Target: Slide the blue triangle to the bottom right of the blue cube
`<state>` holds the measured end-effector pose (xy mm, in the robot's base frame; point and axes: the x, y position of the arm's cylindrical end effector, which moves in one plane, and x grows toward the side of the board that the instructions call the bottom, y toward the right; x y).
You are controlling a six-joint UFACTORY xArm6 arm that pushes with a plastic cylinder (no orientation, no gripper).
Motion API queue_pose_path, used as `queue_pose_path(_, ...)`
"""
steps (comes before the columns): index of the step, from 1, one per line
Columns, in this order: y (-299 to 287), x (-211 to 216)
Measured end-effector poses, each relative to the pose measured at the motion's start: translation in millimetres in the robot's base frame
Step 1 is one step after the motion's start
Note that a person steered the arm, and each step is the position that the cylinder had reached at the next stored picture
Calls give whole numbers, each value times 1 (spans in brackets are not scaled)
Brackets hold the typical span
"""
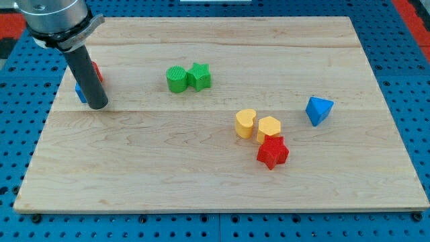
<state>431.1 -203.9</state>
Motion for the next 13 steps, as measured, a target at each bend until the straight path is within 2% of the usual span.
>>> queue_pose_path(1,32,-5)
queue_pose_path(3,150,-24)
queue_pose_path(5,277,-29)
queue_pose_path(7,436,-25)
queue_pose_path(8,456,34)
queue_pose_path(9,418,41)
queue_pose_path(10,354,7)
queue_pose_path(11,277,18)
queue_pose_path(13,309,-16)
